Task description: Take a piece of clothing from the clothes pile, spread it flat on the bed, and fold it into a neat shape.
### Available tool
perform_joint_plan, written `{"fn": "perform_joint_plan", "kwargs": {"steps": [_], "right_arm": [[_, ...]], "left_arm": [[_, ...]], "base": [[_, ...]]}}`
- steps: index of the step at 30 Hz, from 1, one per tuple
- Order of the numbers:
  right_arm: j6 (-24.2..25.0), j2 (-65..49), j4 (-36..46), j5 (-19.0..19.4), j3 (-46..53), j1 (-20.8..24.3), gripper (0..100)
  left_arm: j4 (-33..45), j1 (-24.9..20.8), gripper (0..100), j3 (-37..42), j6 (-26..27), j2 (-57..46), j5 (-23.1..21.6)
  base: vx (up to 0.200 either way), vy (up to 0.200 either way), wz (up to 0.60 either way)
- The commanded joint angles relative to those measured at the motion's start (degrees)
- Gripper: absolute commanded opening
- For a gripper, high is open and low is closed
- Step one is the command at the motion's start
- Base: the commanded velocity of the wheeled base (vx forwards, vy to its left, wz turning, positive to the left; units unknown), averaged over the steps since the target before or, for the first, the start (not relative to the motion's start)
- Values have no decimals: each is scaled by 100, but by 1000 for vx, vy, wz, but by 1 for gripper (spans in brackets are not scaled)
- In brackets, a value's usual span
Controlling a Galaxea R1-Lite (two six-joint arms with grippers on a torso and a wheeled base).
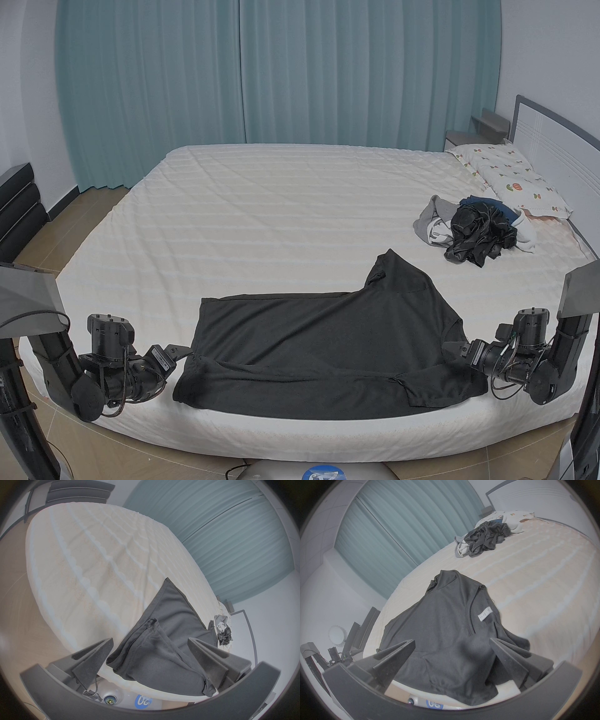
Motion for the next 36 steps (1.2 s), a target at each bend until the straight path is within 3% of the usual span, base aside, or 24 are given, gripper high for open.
{"fn": "perform_joint_plan", "kwargs": {"steps": [1, 5, 25, 26, 36], "right_arm": [[1, 278, -47, 256, -180, -220, 100], [-8, 296, -65, 651, -163, -457, 100], [-96, 691, -82, 748, -321, -537, 100], [-105, 700, -82, 748, -330, -537, 0], [-105, 726, -109, 739, -365, -633, 0]], "left_arm": [[-13, 12, 100, -4, -3, 90, -3], [-13, 56, 100, -13, -11, 82, -3], [-13, 65, 100, 4, -3, 205, -39], [-13, 65, 100, 4, -3, 205, -39], [-13, 65, 100, 4, -3, 205, -30]], "base": [[0, 0, 0], [0, 0, 0], [0, 0, 0], [0, 0, 0], [0, 0, 0]]}}
